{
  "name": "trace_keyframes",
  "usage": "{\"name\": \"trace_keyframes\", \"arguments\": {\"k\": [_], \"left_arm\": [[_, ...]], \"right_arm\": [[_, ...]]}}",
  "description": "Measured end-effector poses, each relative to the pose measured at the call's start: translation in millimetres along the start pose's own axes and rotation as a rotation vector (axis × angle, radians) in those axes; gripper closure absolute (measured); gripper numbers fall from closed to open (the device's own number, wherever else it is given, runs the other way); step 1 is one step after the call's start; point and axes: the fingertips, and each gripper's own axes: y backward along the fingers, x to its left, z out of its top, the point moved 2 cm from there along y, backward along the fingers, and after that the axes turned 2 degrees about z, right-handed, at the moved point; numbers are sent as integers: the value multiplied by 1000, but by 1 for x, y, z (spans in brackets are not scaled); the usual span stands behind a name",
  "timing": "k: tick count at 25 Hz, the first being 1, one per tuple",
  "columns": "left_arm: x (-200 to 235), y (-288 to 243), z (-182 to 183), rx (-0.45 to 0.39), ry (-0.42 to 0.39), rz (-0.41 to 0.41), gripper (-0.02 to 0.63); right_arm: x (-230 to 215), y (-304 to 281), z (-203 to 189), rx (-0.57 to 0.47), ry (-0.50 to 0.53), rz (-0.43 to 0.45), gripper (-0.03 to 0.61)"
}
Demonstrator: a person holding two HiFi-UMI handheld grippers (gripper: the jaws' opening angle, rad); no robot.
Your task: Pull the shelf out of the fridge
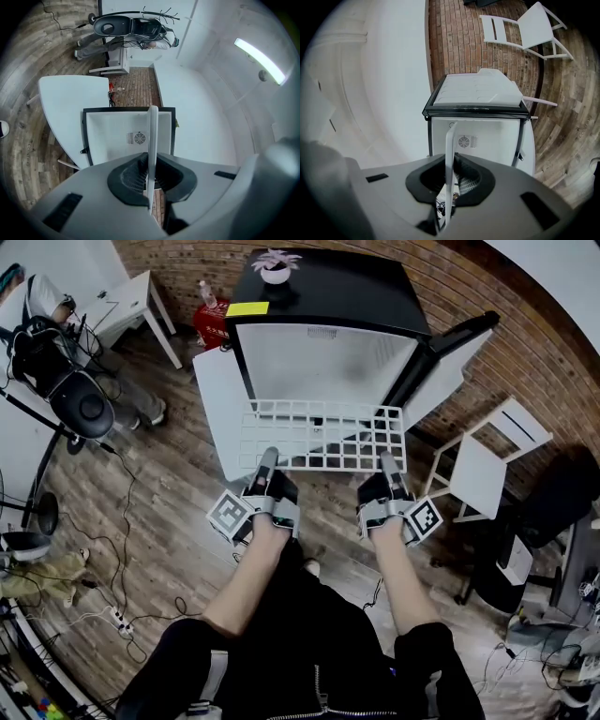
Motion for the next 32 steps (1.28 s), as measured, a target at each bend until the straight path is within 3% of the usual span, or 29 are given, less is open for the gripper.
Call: {"name": "trace_keyframes", "arguments": {"k": [32], "left_arm": [[-2,15,10,9,-12,-12,577]], "right_arm": [[4,6,-15,0,11,7,549]]}}
